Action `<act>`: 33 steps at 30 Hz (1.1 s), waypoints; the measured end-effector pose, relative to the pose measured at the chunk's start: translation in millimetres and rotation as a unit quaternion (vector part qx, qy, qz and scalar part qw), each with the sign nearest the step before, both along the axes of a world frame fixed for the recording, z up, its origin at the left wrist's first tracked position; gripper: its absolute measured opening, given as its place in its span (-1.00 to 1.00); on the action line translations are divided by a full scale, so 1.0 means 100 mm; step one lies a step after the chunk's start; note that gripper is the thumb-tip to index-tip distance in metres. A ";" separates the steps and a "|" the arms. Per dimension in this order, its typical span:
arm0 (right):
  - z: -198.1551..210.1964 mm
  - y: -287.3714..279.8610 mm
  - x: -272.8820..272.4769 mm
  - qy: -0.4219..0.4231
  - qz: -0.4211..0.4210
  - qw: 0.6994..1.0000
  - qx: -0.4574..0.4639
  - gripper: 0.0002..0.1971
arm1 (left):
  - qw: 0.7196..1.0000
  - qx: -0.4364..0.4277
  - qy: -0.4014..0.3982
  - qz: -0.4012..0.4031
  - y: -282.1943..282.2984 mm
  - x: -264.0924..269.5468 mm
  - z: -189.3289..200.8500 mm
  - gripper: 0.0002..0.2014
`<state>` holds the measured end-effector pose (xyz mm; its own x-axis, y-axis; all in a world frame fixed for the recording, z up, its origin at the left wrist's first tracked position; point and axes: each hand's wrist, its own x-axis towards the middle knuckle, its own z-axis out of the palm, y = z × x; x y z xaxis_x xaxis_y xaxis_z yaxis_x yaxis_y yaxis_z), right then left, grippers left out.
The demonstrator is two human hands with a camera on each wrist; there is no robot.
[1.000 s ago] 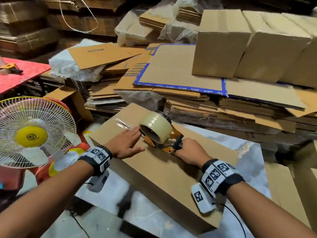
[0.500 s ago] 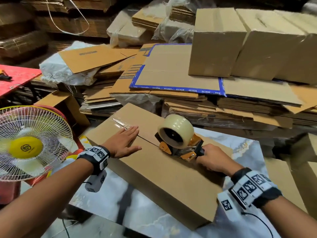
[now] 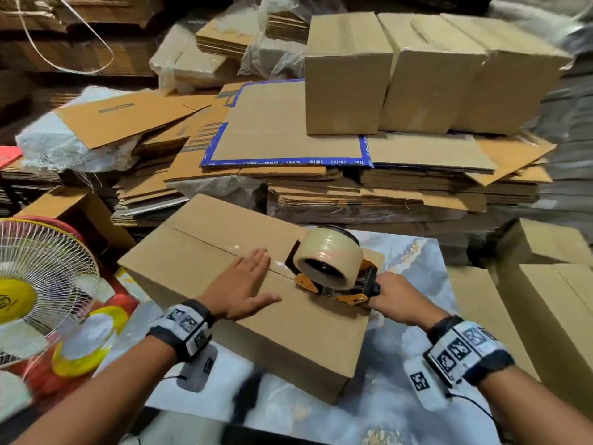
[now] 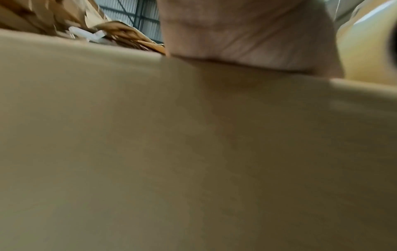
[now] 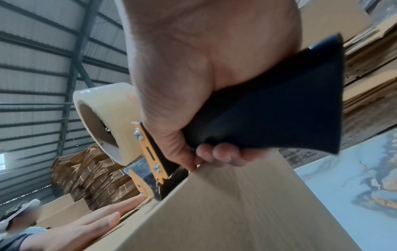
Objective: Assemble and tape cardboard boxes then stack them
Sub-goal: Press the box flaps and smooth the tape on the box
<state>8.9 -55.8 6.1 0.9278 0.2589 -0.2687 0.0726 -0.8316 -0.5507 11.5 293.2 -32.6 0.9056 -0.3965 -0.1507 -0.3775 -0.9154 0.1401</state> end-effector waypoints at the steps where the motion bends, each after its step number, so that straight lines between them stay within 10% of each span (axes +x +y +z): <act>1: 0.00 0.01 -0.01 -0.001 0.000 1.000 -0.002 -0.78 | 1.000 -0.002 -0.001 -0.004 -0.16 -0.05 -0.01 0.09; 25: 0.20 0.92 0.37 -0.005 0.044 0.999 -0.020 -0.70 | 0.999 -0.032 -0.018 -0.029 0.18 0.23 0.01 -0.20; 33: 0.30 0.18 0.09 0.021 -0.028 0.999 -0.007 -0.73 | 0.999 0.042 0.023 0.003 0.11 0.22 0.01 0.24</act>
<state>18.3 -37.8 36.1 0.9284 0.2020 -0.3118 0.0016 -0.8414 -0.5404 33.1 304.1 -32.0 0.8995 -0.3753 -0.2236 -0.3668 -0.9268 0.0802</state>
